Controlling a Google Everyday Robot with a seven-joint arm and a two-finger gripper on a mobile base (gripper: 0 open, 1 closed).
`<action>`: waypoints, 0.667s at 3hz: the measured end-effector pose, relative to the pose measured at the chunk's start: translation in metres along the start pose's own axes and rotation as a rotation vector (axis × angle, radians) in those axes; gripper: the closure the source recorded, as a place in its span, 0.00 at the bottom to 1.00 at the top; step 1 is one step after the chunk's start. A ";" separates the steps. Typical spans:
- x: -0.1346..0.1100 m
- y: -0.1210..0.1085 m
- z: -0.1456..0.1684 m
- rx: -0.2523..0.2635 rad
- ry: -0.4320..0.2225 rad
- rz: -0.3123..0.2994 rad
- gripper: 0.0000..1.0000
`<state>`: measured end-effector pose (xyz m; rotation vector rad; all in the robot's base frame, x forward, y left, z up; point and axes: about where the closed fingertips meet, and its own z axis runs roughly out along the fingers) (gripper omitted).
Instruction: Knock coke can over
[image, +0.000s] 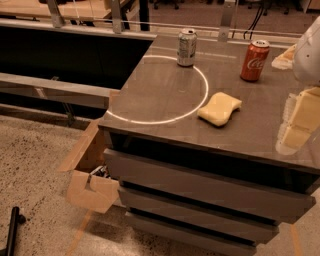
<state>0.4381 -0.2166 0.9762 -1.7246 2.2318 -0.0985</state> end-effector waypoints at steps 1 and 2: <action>0.000 0.000 0.000 0.000 0.000 0.000 0.00; 0.005 -0.008 0.000 0.013 -0.055 0.062 0.00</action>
Offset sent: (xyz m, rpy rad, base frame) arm 0.0299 -0.0325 -0.0001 0.2828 -0.0561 -0.2044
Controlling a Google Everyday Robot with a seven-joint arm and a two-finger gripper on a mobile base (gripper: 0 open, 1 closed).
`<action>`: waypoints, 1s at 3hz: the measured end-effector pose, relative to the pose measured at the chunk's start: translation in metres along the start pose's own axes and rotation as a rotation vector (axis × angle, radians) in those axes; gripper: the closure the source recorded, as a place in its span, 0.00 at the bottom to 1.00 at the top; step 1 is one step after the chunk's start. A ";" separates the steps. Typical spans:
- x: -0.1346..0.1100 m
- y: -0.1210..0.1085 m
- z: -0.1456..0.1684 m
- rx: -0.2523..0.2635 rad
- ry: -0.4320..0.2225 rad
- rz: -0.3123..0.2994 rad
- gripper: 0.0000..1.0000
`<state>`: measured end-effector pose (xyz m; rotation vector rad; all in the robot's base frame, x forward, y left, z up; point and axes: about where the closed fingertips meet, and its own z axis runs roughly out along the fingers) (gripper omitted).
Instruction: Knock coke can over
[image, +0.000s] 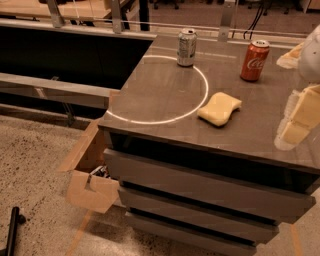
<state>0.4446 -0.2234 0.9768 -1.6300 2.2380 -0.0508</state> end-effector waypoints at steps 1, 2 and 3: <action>0.019 -0.035 0.002 0.055 -0.186 0.175 0.00; 0.034 -0.067 0.003 0.121 -0.375 0.288 0.00; 0.050 -0.084 0.002 0.175 -0.500 0.367 0.00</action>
Offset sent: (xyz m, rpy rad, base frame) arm 0.0818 -0.0909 0.0177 0.6292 -0.3157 -0.3056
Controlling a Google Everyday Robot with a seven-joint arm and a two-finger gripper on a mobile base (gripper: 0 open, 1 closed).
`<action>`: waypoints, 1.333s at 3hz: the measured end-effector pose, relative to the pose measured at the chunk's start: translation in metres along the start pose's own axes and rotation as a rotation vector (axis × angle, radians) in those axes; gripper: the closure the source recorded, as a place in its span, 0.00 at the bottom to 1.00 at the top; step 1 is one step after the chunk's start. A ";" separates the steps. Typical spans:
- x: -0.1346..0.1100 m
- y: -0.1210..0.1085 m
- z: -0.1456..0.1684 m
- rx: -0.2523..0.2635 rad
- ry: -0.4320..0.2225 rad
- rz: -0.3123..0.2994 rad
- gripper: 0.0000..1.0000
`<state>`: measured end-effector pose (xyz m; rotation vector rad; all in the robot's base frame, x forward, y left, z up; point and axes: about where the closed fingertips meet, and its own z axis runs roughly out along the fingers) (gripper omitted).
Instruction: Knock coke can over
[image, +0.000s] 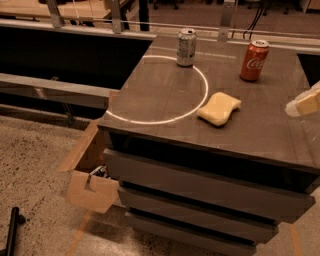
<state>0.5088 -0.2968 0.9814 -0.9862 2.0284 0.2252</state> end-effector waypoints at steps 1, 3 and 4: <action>0.032 -0.012 -0.003 0.058 -0.104 0.127 0.00; 0.057 -0.020 -0.002 0.111 -0.186 0.225 0.00; 0.056 -0.027 0.007 0.139 -0.202 0.230 0.00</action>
Offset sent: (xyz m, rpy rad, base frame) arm -0.0098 -0.0671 -0.0573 0.3199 -0.1061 -0.2646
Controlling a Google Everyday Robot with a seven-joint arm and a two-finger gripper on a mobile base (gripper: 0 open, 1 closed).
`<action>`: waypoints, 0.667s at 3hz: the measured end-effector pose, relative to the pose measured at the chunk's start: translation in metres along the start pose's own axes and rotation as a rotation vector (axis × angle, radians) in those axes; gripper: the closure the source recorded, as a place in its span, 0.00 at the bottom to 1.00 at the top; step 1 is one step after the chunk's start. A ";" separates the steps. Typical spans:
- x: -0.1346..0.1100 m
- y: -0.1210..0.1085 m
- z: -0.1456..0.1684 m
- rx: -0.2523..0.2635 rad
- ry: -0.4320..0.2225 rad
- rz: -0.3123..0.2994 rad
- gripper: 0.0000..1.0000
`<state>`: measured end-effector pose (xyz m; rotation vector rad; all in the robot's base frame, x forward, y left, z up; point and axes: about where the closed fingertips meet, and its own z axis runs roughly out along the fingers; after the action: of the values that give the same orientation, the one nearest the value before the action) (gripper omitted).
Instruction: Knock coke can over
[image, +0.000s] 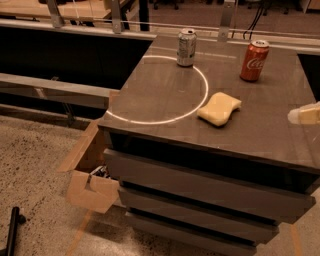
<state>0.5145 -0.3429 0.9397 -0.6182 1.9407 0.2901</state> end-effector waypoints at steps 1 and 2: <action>-0.008 -0.018 0.020 0.044 -0.062 0.009 0.00; -0.015 -0.040 0.039 0.076 -0.132 0.015 0.00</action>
Offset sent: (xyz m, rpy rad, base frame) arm 0.0913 -0.0272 -0.0026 0.0963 -0.2098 -0.1052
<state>0.5714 -0.3535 0.9388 -0.5224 1.8219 0.2587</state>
